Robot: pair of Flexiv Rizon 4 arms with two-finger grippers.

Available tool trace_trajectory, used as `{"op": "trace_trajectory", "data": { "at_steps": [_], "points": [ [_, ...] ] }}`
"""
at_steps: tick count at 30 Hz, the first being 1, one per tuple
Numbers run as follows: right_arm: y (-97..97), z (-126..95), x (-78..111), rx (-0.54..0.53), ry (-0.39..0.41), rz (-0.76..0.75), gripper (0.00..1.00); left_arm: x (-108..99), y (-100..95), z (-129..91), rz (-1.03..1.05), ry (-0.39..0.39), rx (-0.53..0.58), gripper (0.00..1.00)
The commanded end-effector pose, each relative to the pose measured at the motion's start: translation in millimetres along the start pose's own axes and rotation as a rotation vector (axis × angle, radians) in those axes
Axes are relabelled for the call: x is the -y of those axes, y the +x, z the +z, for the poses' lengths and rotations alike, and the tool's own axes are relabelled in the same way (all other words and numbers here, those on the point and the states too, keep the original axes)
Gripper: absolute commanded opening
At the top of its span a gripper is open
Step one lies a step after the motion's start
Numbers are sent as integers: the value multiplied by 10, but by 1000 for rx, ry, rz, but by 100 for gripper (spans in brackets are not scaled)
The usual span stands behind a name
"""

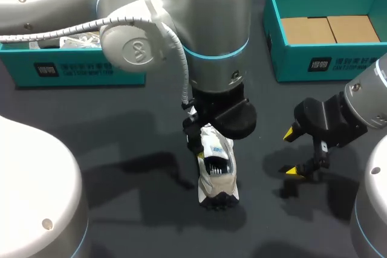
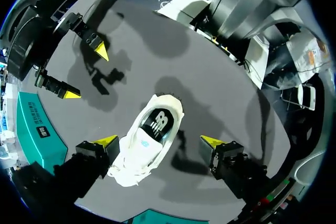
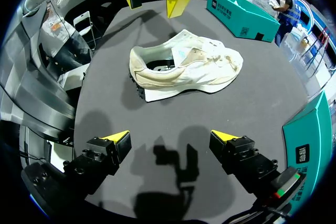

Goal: Take the shoe out of the shoebox, open the shoe tongue, remove and reinsert the insole, then place the shoe into the shoebox

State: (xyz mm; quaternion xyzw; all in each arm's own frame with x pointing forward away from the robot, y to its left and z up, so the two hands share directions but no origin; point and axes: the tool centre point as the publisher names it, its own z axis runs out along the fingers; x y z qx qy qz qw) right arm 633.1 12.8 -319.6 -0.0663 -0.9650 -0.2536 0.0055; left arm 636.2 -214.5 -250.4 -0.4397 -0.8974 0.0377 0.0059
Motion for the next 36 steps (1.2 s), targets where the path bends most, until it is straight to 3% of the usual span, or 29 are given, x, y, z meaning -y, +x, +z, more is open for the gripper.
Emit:
{"op": "trace_trajectory", "data": {
  "at_steps": [1, 3, 8, 15, 26, 36],
  "points": [
    [17, -3, -3, 3, 2, 1, 100, 8, -14, 13, -40, 0, -18, 100],
    [17, -3, -3, 3, 2, 1, 100, 45, -24, 35, -100, 15, -33, 100],
    [17, -3, -3, 3, 2, 1, 100, 147, -36, 102, -271, -36, -102, 100],
    [17, -3, -3, 3, 2, 1, 100, 241, 130, 90, -595, -98, -133, 100],
    [17, -3, -3, 3, 2, 1, 100, 251, 165, 54, -599, -106, -136, 100],
    [17, -3, -3, 3, 2, 1, 100, 254, 256, 345, -656, -89, -155, 100]
  ]
}}
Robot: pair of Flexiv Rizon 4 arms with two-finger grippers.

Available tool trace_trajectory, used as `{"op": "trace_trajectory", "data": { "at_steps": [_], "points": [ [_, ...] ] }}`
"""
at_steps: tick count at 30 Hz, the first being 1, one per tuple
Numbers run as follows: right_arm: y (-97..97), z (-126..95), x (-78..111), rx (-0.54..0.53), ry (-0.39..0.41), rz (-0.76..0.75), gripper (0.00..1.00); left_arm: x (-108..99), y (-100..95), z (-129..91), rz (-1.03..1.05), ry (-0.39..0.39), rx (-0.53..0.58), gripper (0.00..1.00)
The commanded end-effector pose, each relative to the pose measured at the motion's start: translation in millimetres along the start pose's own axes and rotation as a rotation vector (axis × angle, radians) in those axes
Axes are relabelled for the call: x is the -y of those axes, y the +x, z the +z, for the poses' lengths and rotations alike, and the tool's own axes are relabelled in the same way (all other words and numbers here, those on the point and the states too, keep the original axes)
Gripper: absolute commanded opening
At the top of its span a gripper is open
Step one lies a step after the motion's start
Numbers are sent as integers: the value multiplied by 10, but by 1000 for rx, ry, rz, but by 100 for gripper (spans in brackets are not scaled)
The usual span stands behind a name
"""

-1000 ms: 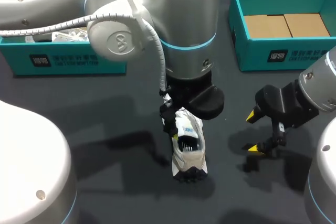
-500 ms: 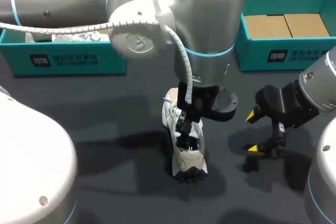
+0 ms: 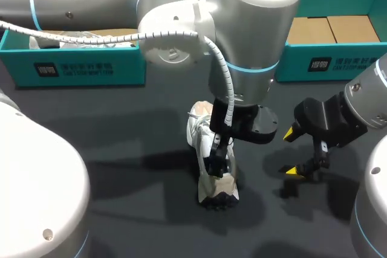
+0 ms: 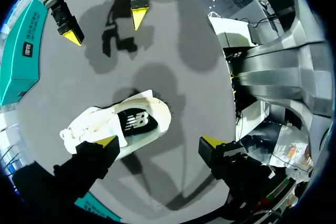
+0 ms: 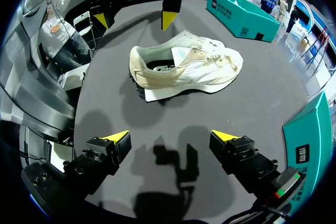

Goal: Take the shoe out of the shoebox, open the shoe tongue, remove and reinsert the insole, then place the shoe into the shoebox

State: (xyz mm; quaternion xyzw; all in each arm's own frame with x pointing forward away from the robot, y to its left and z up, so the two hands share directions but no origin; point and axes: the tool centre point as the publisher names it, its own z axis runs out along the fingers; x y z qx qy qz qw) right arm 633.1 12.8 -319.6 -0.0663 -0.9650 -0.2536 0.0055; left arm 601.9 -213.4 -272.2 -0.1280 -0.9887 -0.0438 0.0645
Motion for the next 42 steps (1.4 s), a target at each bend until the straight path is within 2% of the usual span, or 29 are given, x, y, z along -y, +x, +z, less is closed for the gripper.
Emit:
{"op": "trace_trajectory", "data": {
  "at_steps": [1, 6, 13, 28, 37, 42],
  "points": [
    [18, -3, -3, 3, 2, 1, 100, 10, 23, 139, 2, 8, -5, 100],
    [18, -3, -3, 3, 2, 1, 100, 52, 65, 223, 5, 9, -17, 100],
    [18, -3, -3, 3, 2, 1, 100, 79, 28, 398, -38, 17, -30, 100],
    [18, -3, -3, 3, 2, 1, 100, 166, 121, 709, -98, 7, -13, 100],
    [18, -3, -3, 3, 2, 1, 100, 150, 161, 838, -126, 15, 14, 100],
    [18, -3, -3, 3, 2, 1, 100, 163, 162, 922, -143, 18, 29, 95]
  ]
}}
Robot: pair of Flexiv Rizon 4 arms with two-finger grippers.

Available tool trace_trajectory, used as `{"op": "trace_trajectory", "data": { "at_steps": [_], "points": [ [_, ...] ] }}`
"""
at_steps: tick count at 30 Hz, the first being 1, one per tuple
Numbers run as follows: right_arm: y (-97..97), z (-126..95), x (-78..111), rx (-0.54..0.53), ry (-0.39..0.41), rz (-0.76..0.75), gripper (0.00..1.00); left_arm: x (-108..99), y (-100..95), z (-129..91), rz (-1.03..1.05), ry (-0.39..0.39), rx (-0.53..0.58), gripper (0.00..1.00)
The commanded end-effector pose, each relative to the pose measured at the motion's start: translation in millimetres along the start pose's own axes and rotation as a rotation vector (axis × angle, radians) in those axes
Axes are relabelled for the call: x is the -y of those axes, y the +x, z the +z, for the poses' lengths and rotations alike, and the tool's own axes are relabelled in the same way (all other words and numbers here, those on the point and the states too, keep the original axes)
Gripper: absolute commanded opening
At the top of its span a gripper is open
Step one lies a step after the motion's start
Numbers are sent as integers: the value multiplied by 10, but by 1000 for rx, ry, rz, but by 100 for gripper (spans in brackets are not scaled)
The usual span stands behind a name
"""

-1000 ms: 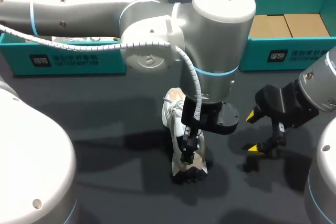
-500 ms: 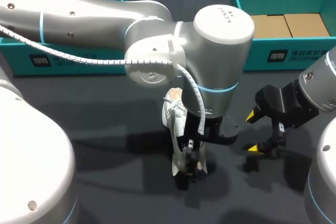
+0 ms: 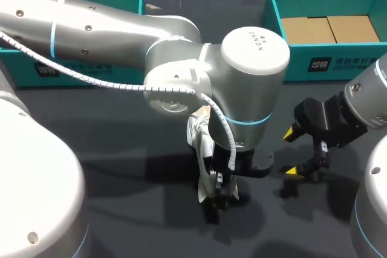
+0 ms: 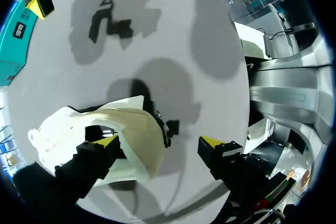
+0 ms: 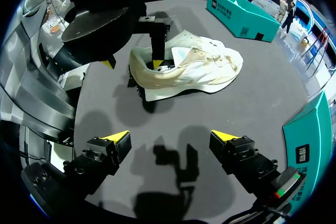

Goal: Take the shoe out of the shoebox, open the shoe tongue, remove and reinsert the insole, then place the shoe into the shoebox

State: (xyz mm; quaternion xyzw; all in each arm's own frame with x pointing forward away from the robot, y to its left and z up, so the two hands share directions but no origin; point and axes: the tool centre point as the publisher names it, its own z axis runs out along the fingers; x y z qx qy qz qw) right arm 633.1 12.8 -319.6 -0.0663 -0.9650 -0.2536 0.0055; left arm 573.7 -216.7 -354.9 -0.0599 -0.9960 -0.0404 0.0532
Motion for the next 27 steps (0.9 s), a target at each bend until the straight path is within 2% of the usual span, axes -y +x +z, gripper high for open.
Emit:
{"op": "trace_trajectory", "data": {
  "at_steps": [1, 6, 11, 16, 19, 20, 23, 26, 27],
  "points": [
    [17, -3, -3, 3, 2, 1, 100, 0, 16, 86, -6, 6, 11, 93],
    [17, -3, -3, 3, 2, 1, 100, 19, 14, 143, -19, 3, 18, 83],
    [17, -3, -3, 3, 2, 1, 100, 24, 8, 191, -27, 5, 22, 79],
    [17, -3, -3, 3, 2, 1, 100, 23, 4, 219, -49, 20, 37, 71],
    [17, -3, -3, 3, 2, 1, 100, 26, 2, 233, -63, 23, 45, 60],
    [17, -3, -3, 3, 2, 1, 100, 25, 2, 237, -68, 25, 47, 50],
    [17, -3, -3, 3, 2, 1, 100, 26, -1, 251, -76, 22, 46, 47],
    [17, -3, -3, 3, 2, 1, 100, 27, 1, 261, -82, 17, 47, 38],
    [17, -3, -3, 3, 2, 1, 100, 27, 2, 264, -83, 16, 46, 32]
  ]
}}
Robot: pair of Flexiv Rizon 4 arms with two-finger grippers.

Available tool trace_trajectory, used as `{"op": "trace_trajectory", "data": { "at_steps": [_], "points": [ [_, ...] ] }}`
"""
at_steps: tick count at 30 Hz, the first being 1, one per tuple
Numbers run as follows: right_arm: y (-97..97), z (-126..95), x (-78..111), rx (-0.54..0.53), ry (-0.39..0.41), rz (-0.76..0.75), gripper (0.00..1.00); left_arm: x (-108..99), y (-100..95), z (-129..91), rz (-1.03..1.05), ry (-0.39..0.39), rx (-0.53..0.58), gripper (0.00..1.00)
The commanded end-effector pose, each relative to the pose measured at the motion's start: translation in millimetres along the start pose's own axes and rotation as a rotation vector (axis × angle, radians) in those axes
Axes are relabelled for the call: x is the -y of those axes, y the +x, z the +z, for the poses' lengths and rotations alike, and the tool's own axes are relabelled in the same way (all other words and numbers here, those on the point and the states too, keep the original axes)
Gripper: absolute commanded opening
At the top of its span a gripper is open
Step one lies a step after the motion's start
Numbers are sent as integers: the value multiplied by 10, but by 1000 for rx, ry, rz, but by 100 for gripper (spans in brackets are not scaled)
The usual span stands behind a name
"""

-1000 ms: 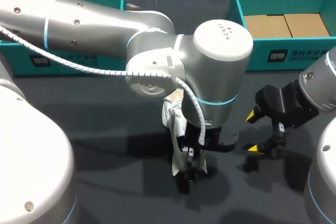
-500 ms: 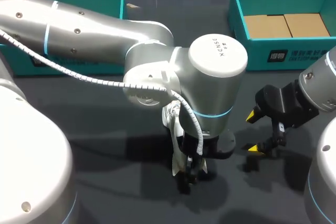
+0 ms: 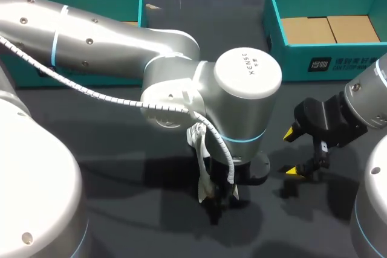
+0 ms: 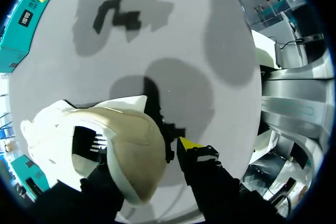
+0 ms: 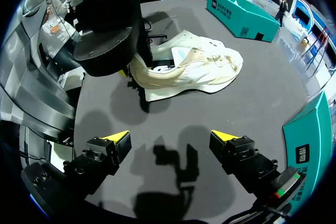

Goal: Take the shoe out of the shoebox, open the shoe tongue, remove and reinsert the insole, then place the shoe into the shoebox

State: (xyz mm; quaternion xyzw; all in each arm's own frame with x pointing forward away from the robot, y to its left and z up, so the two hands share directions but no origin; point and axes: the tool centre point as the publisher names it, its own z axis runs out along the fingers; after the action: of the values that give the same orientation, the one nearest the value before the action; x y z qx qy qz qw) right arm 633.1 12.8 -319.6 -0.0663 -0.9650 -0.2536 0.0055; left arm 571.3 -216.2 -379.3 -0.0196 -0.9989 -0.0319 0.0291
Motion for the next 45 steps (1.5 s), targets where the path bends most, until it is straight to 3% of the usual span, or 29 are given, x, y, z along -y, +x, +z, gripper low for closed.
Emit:
{"op": "trace_trajectory", "data": {
  "at_steps": [1, 3, 4, 15, 22, 29, 38, 45],
  "points": [
    [17, -3, -3, 3, 2, 1, 100, 10, 8, 21, -2, -3, 0, 23],
    [17, -3, -3, 3, 2, 1, 100, 11, 12, 28, -4, -4, -3, 1],
    [17, -3, -3, 3, 2, 1, 100, 12, 15, 30, -4, -3, -4, 0],
    [17, -3, -3, 3, 2, 1, 100, -14, 44, -124, 20, 12, -15, 0],
    [17, -3, -3, 3, 2, 1, 100, -165, -56, -521, 68, 36, -22, 0],
    [17, -3, -3, 3, 2, 1, 100, -372, -193, -1055, 115, 41, -34, 0],
    [17, -3, -3, 3, 2, 1, 100, -634, -523, -1589, 116, 8, -32, 0],
    [17, -3, -3, 3, 2, 1, 100, -918, -930, -1891, 136, -16, -37, 0]
  ]
}}
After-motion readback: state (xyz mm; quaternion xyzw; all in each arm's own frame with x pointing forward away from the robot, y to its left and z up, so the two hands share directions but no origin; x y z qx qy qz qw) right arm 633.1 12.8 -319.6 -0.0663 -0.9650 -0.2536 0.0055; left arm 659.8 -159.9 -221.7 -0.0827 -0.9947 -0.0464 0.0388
